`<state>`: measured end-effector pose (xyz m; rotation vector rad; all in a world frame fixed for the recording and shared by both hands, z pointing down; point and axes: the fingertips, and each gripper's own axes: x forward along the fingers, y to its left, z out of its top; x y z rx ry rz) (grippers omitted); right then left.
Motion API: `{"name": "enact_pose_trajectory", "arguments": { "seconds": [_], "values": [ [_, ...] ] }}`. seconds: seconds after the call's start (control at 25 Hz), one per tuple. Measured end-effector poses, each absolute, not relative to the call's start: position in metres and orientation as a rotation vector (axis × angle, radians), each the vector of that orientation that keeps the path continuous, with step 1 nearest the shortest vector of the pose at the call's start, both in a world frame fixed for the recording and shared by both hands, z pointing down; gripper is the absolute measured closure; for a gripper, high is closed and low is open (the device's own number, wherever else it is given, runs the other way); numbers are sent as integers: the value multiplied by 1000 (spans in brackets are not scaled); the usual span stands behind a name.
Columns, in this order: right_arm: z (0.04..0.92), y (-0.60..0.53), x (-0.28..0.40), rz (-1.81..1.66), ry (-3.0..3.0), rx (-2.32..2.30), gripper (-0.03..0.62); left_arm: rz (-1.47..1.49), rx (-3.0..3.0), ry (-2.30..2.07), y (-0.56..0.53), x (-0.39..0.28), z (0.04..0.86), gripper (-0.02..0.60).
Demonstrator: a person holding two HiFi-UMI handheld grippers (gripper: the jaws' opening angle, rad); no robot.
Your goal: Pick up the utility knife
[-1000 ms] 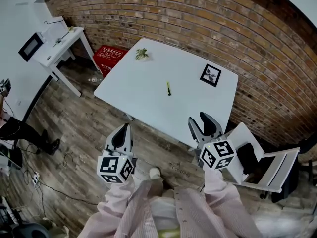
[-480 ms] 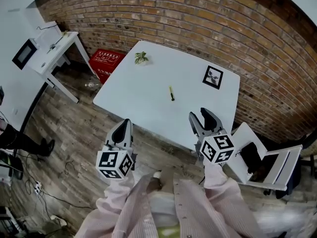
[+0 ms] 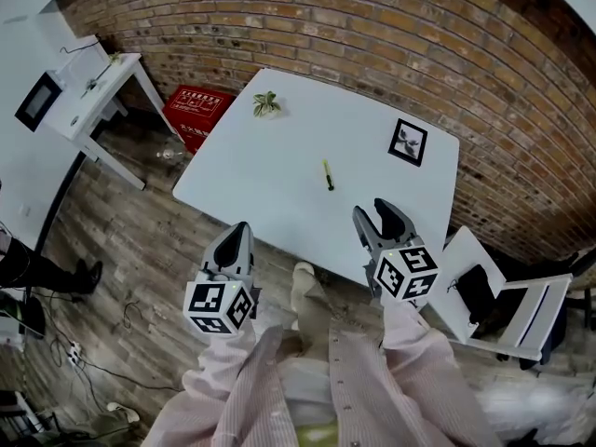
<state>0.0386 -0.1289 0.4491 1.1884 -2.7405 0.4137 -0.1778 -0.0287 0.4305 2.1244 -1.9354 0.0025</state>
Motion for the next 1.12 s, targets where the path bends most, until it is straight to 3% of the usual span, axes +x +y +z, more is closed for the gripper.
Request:
{"name": "enact_pose_trajectory", "arguments": {
  "seconds": [1.12],
  "values": [
    [549, -251, -41, 621, -2481, 1068, 411, 148, 2032, -1650, -186, -206, 519, 590]
  ]
}}
